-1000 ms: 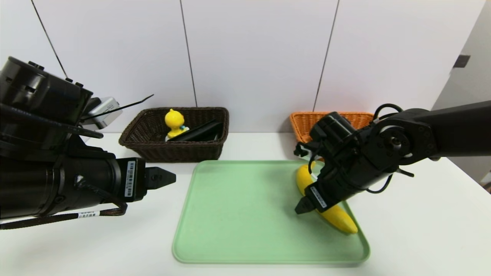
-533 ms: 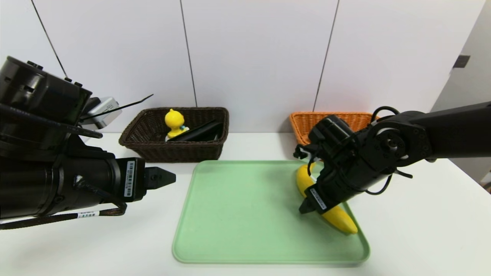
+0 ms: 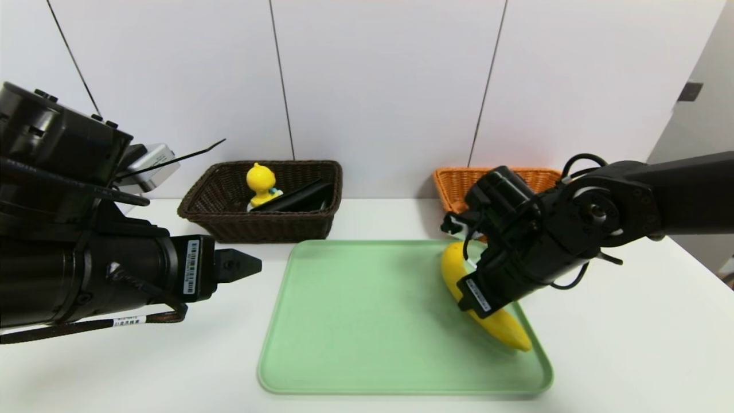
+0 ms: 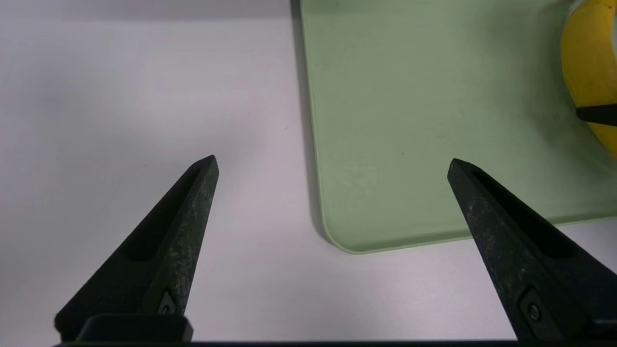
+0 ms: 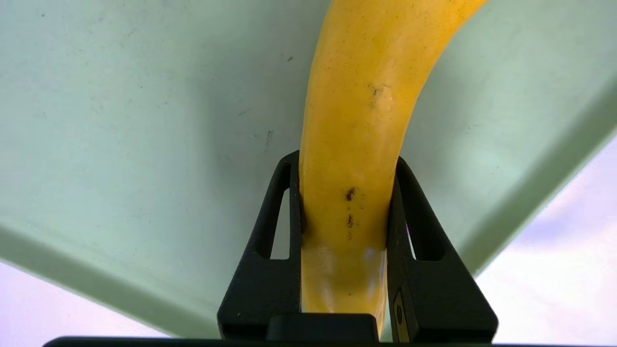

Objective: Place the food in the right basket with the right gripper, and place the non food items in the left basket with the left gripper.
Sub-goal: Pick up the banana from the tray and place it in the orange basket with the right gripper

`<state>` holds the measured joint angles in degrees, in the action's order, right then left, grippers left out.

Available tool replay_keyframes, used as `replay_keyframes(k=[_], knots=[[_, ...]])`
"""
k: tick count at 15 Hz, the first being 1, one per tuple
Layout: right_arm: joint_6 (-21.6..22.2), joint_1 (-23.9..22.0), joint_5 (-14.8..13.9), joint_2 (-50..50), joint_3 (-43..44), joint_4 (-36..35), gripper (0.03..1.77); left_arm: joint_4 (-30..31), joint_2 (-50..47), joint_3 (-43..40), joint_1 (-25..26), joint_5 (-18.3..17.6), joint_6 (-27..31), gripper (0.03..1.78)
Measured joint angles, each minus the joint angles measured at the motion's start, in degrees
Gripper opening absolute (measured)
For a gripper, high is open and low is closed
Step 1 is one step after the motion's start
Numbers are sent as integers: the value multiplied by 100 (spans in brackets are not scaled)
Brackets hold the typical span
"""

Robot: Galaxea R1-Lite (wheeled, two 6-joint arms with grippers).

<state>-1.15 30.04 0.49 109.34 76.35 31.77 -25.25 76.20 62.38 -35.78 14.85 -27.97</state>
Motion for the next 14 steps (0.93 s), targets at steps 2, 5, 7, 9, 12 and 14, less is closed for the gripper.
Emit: replay_keyframes(k=[2,5,7,9,12,14], knots=[[-1,41,4,-206,0,0,47,-2,-16,0,0,-7,2,169],[-69,204,44,-680,-2,-18,47,-2,-35,2,0,-7,2,169],[-240,289,55,-1052,2,-24,47,-2,-52,0,0,-11,2,169],[-290,310,13,-1351,72,-256,47,0,-68,2,0,-11,-4,169],[-288,210,-329,-1571,88,-1284,47,0,-88,0,1,-11,-1,169],[-522,77,-839,-1596,91,-1849,47,-2,-115,0,1,-9,-6,169]])
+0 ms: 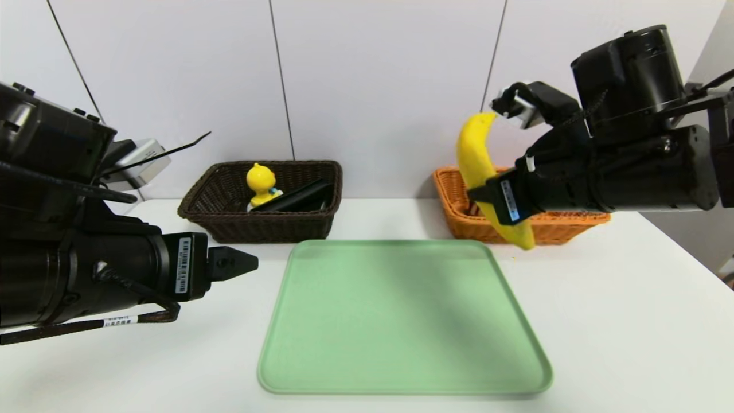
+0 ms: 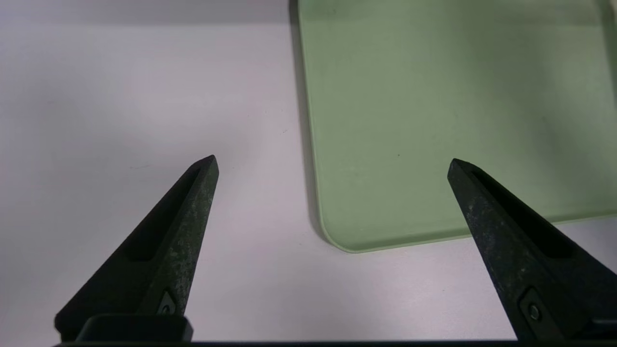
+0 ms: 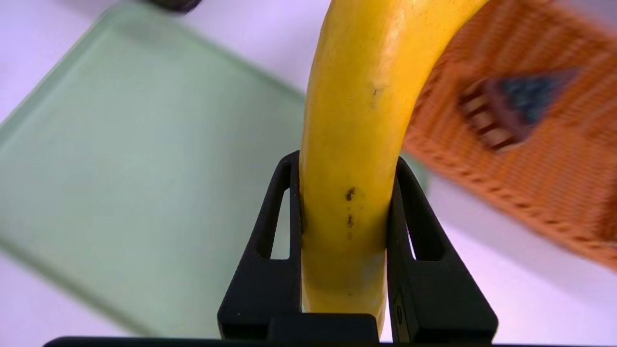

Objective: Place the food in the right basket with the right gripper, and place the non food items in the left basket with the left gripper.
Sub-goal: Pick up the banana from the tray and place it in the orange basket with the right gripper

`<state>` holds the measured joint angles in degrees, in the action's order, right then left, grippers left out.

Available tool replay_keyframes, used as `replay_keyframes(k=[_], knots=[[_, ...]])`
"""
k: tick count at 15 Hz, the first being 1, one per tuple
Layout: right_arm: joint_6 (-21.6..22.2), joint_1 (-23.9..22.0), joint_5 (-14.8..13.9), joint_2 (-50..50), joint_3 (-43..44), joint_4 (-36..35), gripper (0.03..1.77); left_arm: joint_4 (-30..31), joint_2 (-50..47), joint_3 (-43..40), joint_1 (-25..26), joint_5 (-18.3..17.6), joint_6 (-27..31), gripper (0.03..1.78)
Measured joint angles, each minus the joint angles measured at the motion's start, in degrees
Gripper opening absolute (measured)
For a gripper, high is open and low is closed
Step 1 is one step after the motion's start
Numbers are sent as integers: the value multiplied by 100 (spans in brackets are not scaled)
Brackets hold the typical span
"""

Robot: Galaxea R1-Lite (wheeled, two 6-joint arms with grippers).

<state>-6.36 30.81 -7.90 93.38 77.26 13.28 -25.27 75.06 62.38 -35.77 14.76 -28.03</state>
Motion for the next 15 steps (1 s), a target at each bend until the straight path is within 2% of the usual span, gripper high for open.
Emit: replay_keyframes(k=[2,4,7,9,11,15], knots=[[-549,-206,-205,11,-22,-101,47,-2,-30,-37,2,0,-9,169],[-1237,-490,-216,33,-43,-112,47,2,-63,-74,0,0,-24,169],[-2580,-1096,-180,163,-45,-305,47,0,-116,-116,-1,0,-22,169],[-3539,-1456,-161,373,7,-744,47,2,-150,-122,0,-2,-20,169],[-4297,-1698,-152,667,126,-1126,47,0,-188,-127,0,0,-17,169],[-4931,-1941,-191,1287,623,-1220,47,0,-224,-146,-1,-2,-22,169]])
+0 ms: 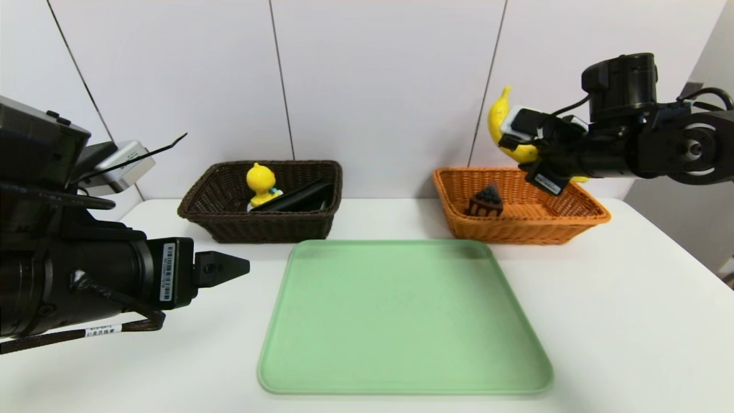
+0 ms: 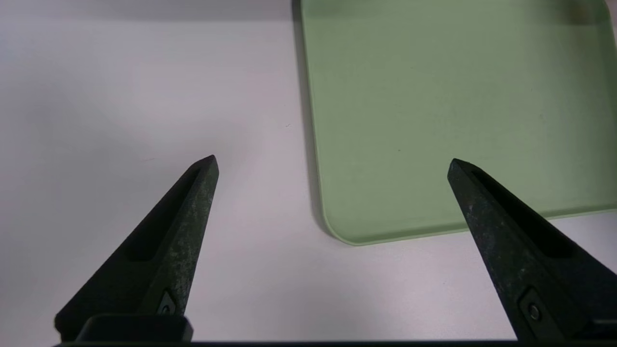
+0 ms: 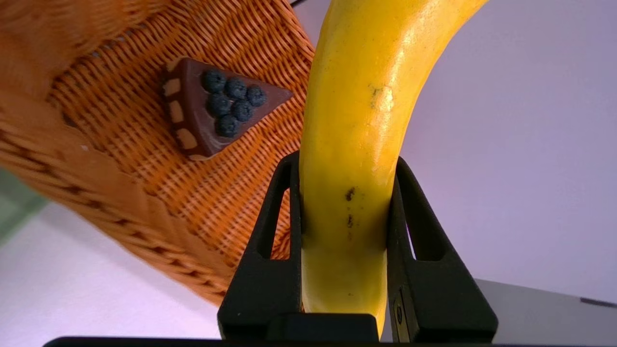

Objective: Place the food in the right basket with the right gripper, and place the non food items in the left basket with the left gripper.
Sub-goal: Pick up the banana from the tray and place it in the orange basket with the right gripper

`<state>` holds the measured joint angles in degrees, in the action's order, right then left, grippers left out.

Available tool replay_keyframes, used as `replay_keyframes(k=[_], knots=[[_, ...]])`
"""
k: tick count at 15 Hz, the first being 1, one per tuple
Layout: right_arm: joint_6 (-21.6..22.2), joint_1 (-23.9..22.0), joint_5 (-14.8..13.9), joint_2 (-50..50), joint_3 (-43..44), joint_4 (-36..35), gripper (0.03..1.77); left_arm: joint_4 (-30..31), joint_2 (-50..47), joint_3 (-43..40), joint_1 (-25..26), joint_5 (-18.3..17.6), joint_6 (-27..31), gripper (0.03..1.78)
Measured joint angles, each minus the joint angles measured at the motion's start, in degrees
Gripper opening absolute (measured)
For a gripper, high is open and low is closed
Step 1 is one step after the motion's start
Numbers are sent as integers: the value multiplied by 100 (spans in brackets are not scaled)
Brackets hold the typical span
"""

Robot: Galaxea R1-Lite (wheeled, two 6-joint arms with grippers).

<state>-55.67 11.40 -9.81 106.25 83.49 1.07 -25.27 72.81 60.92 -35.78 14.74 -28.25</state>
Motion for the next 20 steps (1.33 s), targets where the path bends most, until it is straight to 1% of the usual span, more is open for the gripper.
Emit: replay_keyframes(k=[5,10,12,14,18,19,20], knots=[[-529,-204,-33,623,361,-11,47,5,-10,-26,0,9,-4,169],[-568,-241,-29,965,379,-55,47,6,-2,-28,6,15,-13,169],[-529,-247,-29,1023,379,-55,76,11,-2,-28,11,17,-9,169],[-510,-250,-24,1045,374,-59,97,11,1,-26,11,20,-2,169],[-439,-267,26,981,369,-41,127,11,4,-1,11,20,16,169],[-363,-272,45,920,368,-26,132,9,-5,5,12,28,20,169],[-199,-263,63,827,361,24,137,11,-22,13,21,28,24,169]])
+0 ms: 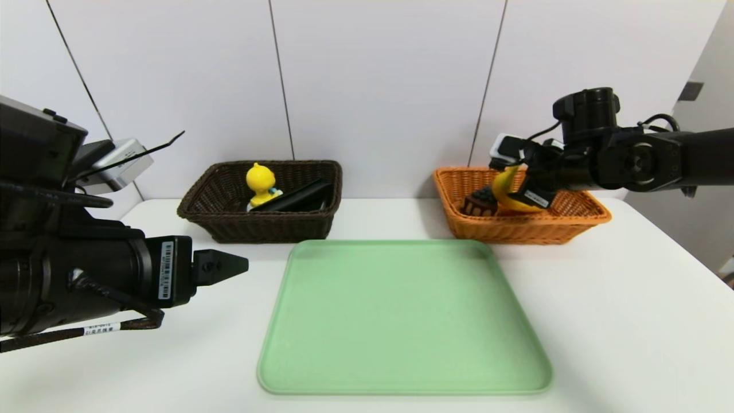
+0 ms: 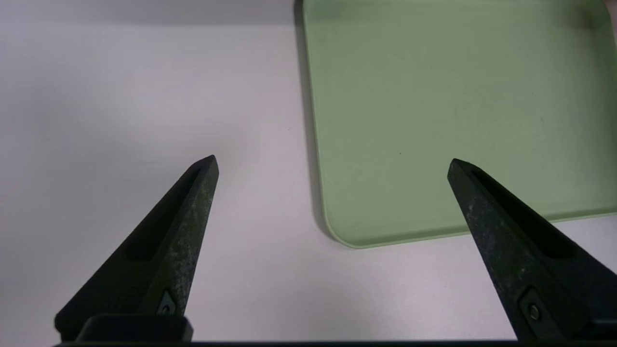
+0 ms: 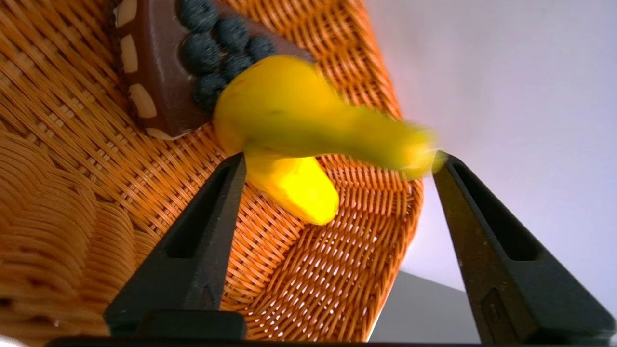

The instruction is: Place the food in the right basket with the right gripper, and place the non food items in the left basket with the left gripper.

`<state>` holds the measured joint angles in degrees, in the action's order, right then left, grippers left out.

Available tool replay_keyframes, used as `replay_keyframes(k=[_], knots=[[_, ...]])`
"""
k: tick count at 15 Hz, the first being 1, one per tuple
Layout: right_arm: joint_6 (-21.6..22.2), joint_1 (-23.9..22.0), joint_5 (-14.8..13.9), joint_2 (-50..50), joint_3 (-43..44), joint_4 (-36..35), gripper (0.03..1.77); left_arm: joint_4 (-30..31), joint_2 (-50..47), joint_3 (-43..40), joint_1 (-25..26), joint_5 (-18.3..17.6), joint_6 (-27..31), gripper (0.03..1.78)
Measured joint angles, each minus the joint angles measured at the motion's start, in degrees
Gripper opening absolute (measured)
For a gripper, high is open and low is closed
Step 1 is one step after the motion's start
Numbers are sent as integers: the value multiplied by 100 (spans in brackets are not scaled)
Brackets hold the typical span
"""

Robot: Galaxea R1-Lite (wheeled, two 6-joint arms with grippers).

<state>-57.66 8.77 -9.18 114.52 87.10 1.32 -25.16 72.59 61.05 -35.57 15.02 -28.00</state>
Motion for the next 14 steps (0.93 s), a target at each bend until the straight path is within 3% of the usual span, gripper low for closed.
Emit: replay_keyframes(k=[4,7,10,14], knots=[[905,121,54,-600,-251,52,150,-5,-182,41,46,155,80,169],[1696,204,67,-1292,-951,57,157,-30,-378,57,66,610,279,169],[2644,219,39,-2083,-1715,69,162,-69,-641,55,77,717,332,169],[3818,110,-7,-3209,-2258,684,165,-132,-979,-57,201,1111,458,169]])
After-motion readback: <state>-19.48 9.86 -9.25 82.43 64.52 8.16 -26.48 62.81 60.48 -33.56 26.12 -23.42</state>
